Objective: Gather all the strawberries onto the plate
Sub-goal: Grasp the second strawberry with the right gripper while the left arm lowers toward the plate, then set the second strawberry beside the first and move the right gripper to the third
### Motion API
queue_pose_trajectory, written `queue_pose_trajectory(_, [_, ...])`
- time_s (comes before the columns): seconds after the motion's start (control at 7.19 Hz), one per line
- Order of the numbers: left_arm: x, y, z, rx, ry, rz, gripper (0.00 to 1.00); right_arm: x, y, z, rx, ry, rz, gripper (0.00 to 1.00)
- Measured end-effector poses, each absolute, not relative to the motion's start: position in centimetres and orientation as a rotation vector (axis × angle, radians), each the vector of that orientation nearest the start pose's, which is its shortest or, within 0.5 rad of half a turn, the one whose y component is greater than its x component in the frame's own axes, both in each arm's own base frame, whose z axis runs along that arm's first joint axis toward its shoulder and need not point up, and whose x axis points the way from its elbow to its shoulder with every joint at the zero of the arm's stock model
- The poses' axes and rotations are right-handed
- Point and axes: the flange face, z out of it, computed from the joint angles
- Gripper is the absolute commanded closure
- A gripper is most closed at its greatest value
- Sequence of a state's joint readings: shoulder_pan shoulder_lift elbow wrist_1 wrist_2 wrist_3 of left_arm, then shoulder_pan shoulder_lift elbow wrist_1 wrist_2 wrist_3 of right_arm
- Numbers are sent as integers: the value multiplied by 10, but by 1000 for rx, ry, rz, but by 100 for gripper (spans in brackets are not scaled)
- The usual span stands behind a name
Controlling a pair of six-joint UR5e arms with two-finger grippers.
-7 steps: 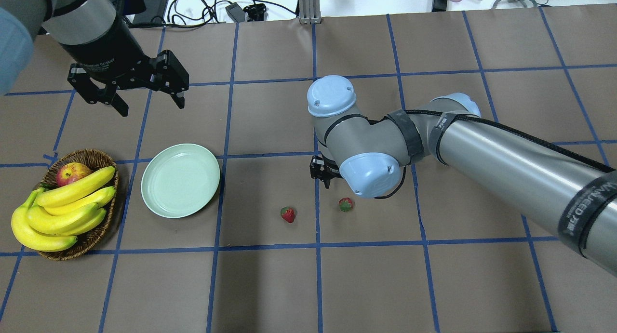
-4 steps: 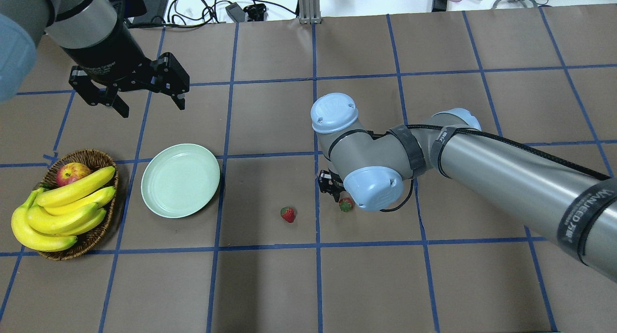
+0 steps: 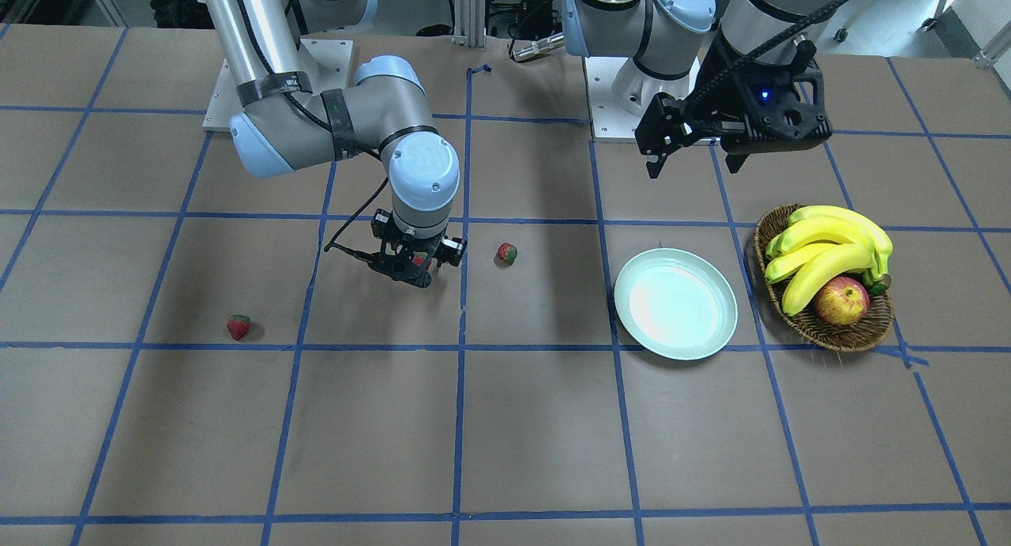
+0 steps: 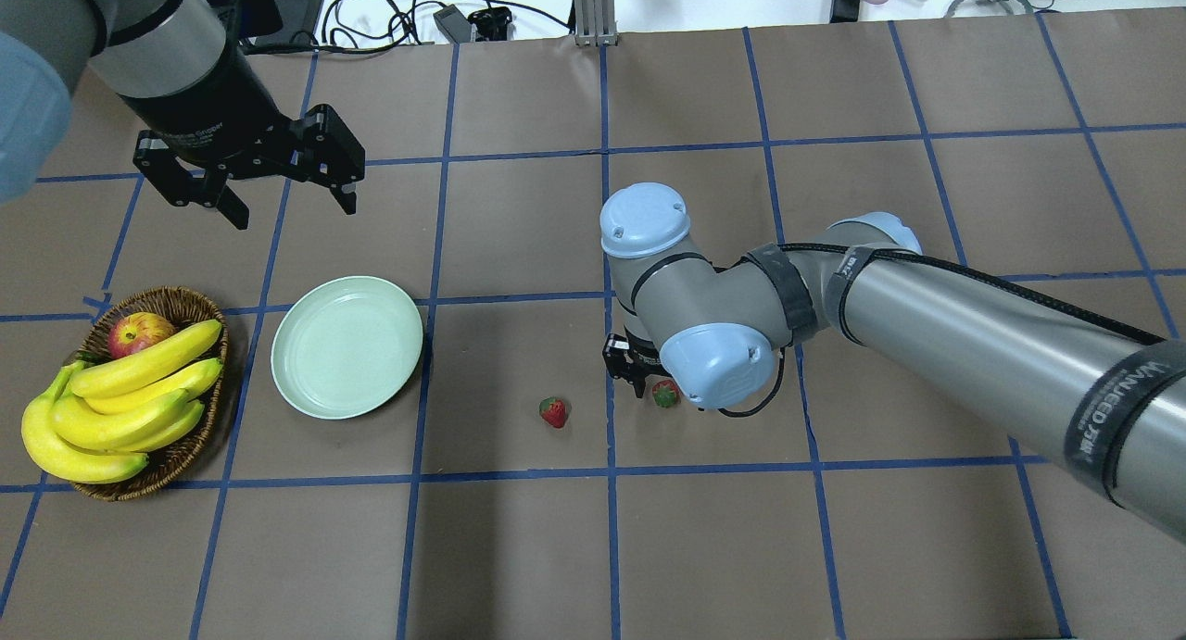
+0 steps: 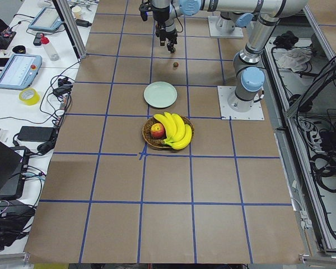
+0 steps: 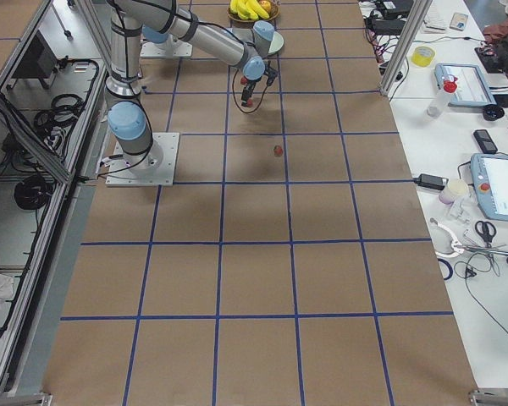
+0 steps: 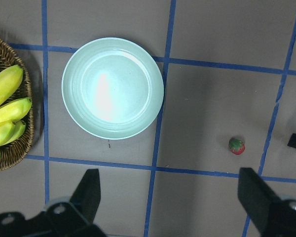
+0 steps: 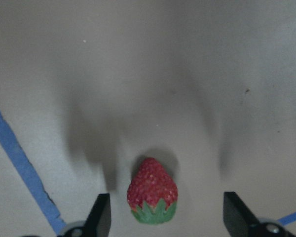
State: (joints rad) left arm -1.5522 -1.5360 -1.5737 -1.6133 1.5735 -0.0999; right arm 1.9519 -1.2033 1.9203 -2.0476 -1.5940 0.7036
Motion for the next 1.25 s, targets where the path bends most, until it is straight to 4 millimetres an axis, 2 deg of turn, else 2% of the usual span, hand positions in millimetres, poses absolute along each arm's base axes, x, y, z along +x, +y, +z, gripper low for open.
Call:
queue_pose_trajectory(0.14, [-123, -479, 498, -189, 3133, 21, 0, 316, -436, 181, 525, 3220, 317, 100])
queue_pose_trajectory(0.42, [-118, -480, 479, -209, 3131, 76, 0, 317, -438, 183, 526, 3214, 306, 100])
queue_pose_trajectory(0.56, [-115, -480, 460, -226, 3143, 113, 0, 319, -441, 187, 527, 3209, 292, 100])
queue_pose_trajectory(0.83, [-104, -476, 409, -287, 3189, 160, 0, 333, -460, 215, 563, 3122, 248, 100])
queue_pose_trajectory(0.97, [-99, -472, 389, -304, 3197, 188, 0, 343, -468, 226, 583, 3049, 258, 100])
queue_pose_trajectory(1.25, [-96, -470, 370, -303, 3200, 231, 0, 357, -473, 227, 578, 2948, 302, 100])
